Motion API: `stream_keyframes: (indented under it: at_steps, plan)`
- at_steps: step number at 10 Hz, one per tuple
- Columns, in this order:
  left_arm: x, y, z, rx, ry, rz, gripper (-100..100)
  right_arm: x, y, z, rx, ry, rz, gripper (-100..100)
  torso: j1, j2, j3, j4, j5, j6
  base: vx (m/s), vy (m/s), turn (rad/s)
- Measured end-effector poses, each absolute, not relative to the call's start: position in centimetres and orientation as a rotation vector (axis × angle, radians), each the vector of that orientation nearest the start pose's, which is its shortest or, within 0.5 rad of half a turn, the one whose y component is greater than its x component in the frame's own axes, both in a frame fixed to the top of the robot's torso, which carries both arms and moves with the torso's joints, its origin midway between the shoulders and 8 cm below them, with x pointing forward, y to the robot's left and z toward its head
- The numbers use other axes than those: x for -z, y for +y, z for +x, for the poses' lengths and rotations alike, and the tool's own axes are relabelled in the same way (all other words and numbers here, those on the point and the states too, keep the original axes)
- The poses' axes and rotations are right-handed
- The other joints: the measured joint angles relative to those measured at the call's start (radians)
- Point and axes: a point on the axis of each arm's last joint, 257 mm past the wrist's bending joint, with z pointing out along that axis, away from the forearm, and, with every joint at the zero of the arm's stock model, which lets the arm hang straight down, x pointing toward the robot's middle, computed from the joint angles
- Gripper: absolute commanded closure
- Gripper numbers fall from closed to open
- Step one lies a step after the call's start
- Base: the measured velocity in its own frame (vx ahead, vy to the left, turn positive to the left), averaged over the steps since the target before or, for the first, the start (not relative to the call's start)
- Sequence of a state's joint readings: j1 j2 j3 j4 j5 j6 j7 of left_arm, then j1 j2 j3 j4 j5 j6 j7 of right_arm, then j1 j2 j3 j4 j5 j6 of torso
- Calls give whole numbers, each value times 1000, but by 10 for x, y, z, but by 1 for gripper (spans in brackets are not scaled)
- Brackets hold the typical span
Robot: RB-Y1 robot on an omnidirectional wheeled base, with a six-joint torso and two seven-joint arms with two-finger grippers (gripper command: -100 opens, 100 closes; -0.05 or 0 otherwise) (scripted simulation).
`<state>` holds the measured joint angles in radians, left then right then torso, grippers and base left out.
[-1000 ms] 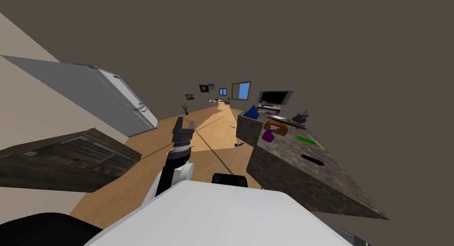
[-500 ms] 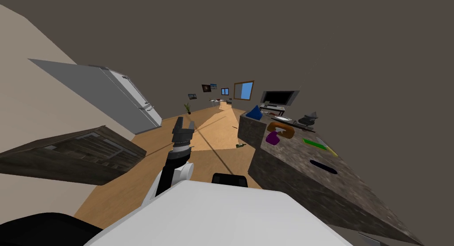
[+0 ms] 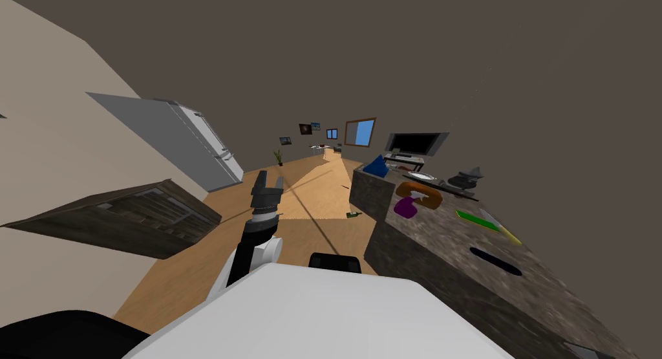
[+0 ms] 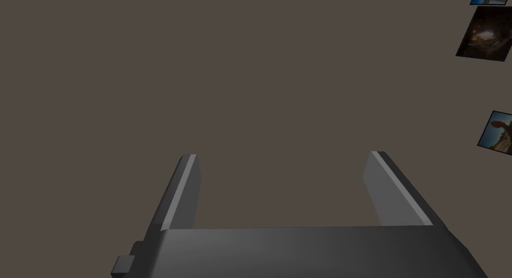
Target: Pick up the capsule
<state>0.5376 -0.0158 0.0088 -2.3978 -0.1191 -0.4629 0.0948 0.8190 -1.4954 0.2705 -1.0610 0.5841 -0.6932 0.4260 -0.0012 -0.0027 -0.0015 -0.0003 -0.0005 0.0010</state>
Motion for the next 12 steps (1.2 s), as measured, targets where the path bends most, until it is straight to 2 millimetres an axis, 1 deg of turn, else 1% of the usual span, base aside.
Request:
stream_keyframes:
  at_steps: [2, 3, 4, 5, 6, 7, 8, 9, 10, 12]
  plan:
    - [-57, 270, 325, 1298, 613, -593, 0, 343, -701, 39, 182, 2826, -993, -100, -1, 0, 0, 0, 0, 0, 88, -29, 113]
    - [-57, 270, 325, 1298, 614, -593, 0, 338, -716, 47, 243, 2824, -1058, -100, -2, -4, -2, -1, 0, -2, 123, -52, 110]
    - [-57, 270, 325, 1297, 614, -593, 0, 330, -726, 49, 289, 2824, -1089, -100, -3, -5, -3, -1, -1, 0, 122, -81, 136]
    - [-57, 270, 325, 1297, 614, -593, 0, 318, -738, 58, 340, 2814, -1140, -100, -4, -5, -3, -1, -1, -1, 159, -118, 124]
    - [-57, 270, 325, 1297, 614, -593, 0, 313, -746, 63, 381, 2803, -1174, -100, -7, -7, -4, -2, -2, -1, 141, -136, 112]
    - [-57, 270, 325, 1297, 614, -593, 0, 316, -748, 66, 398, 2789, -1206, -100, -8, -7, -4, -2, -2, -1, 129, -118, 88]
    - [-57, 270, 325, 1297, 614, -593, 0, 322, -744, 67, 396, 2781, -1222, -100, -7, -6, -3, -1, -2, 0, 59, -48, 22]
    - [-57, 270, 325, 1297, 614, -593, 0, 322, -744, 67, 398, 2779, -1224, 0, -3, -2, -1, -1, -1, 0, 11, -11, 2]
    - [-57, 270, 325, 1298, 613, -593, 0, 322, -744, 68, 398, 2779, -1224, -100, 0, 1, 1, 0, 0, 0, -51, -4, 260]
    - [-57, 270, 325, 1298, 613, -593, 0, 327, -749, 55, 401, 2808, -1167, -100, 1, 9, 5, 2, 0, 0, -122, -2, 301]
